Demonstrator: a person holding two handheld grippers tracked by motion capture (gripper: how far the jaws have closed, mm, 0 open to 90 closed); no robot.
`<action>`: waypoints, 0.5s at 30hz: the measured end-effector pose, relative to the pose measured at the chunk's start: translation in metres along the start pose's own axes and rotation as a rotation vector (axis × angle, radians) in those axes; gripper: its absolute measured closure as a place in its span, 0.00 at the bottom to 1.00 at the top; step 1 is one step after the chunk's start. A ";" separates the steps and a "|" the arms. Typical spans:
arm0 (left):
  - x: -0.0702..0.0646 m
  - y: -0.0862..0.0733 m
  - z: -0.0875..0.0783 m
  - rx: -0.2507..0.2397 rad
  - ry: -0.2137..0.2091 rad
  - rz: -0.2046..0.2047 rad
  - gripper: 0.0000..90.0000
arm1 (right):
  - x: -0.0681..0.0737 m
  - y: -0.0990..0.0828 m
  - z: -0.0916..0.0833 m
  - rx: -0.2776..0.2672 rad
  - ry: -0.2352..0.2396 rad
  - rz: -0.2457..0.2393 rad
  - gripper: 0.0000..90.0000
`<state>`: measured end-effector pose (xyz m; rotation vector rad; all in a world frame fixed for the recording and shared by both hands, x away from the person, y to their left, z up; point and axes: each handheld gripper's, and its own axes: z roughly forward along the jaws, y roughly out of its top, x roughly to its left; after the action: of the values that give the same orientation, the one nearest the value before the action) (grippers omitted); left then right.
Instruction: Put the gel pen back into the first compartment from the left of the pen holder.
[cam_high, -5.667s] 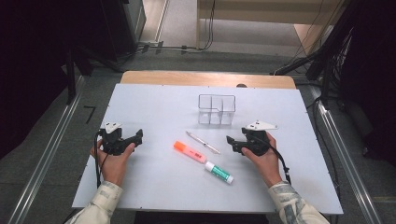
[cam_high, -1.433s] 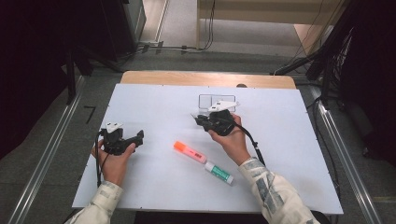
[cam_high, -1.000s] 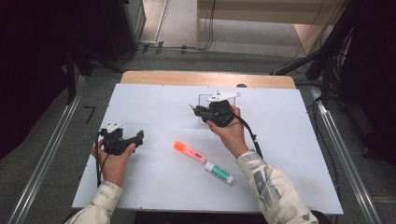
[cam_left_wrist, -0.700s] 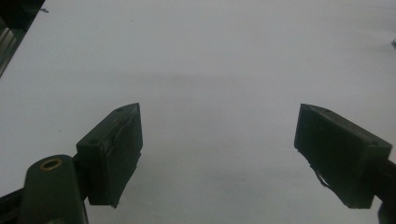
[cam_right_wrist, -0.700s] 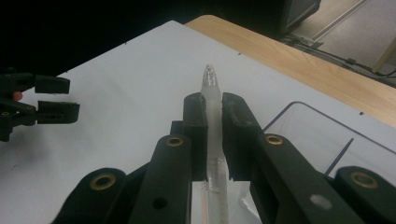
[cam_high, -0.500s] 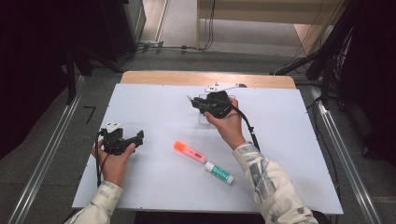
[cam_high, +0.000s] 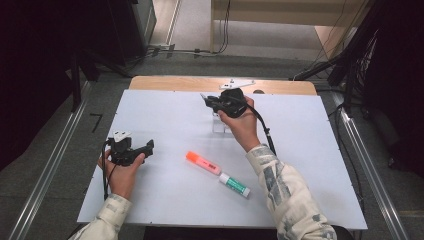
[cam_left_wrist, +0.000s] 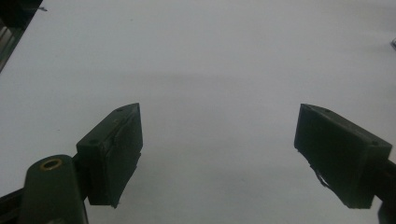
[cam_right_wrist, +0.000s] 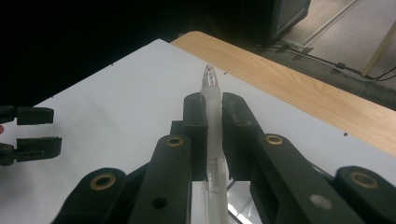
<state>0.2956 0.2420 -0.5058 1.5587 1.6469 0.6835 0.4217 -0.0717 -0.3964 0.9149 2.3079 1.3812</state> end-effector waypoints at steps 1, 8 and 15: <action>0.000 0.000 0.000 0.000 -0.001 -0.001 0.18 | 0.000 0.001 0.001 -0.001 -0.001 0.002 0.88; -0.001 0.000 0.001 0.007 -0.001 0.000 0.18 | -0.004 0.007 0.006 -0.006 -0.015 0.008 0.88; 0.000 0.000 0.001 0.005 -0.005 -0.004 0.18 | -0.006 0.014 0.011 -0.006 -0.023 0.016 0.88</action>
<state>0.2962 0.2419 -0.5063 1.5592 1.6490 0.6732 0.4377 -0.0635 -0.3903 0.9450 2.2834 1.3756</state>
